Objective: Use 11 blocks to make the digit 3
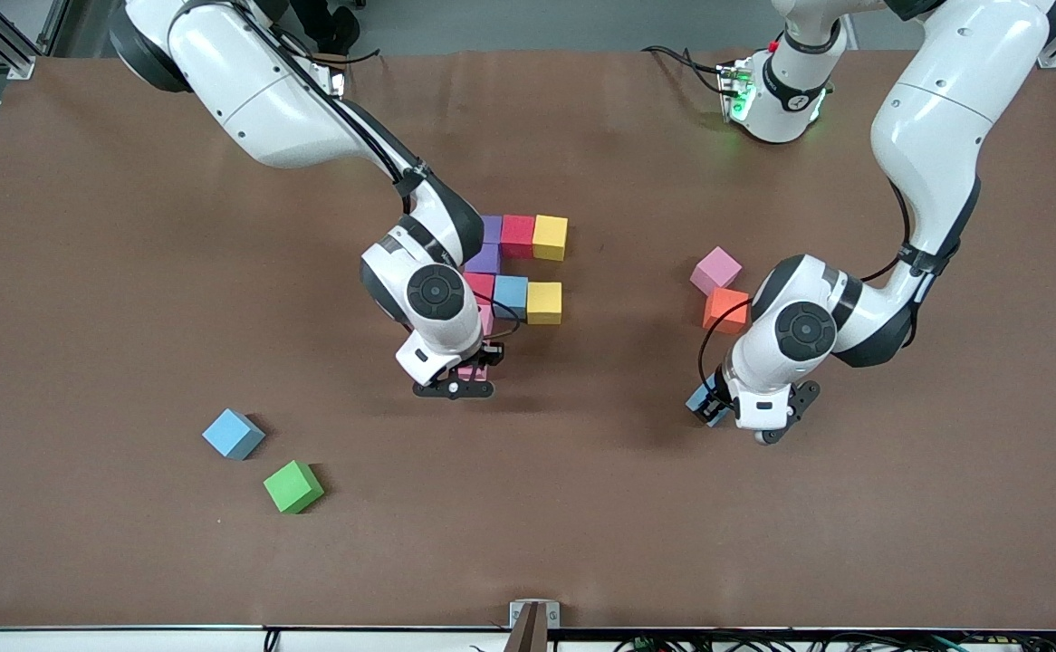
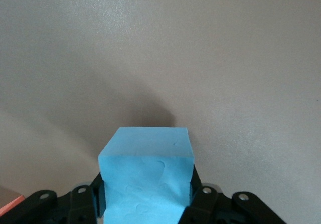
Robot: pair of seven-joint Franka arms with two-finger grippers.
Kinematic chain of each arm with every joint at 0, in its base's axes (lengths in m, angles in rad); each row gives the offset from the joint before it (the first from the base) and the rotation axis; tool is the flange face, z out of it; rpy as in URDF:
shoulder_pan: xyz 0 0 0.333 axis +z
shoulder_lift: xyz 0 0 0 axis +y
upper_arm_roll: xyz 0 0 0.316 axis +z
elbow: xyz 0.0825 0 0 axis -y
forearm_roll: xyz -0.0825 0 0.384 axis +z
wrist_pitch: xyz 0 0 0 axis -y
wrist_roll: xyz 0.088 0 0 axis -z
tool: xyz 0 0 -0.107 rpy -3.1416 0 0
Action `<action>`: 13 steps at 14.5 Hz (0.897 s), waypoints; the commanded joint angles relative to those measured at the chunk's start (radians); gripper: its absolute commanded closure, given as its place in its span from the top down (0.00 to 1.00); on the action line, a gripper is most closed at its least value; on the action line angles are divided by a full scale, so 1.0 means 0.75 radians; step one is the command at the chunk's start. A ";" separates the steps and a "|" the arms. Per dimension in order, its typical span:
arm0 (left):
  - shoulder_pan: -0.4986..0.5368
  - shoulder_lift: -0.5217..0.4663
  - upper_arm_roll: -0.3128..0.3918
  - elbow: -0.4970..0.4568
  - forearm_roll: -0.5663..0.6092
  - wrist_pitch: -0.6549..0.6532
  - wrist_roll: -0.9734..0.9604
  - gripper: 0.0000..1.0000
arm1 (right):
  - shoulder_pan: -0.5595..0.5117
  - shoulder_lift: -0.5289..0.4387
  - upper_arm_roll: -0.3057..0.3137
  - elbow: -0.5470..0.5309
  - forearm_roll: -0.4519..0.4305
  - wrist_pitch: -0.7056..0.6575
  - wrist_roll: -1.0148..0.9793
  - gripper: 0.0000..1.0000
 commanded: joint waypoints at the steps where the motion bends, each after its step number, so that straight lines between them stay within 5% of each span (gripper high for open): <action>1: -0.004 0.021 -0.003 0.029 0.045 -0.010 -0.019 0.41 | -0.001 -0.039 0.006 -0.046 -0.008 -0.004 0.025 0.00; 13: -0.004 0.031 -0.003 0.033 0.047 -0.006 -0.019 0.41 | 0.010 -0.039 0.006 -0.060 -0.010 -0.004 0.041 0.00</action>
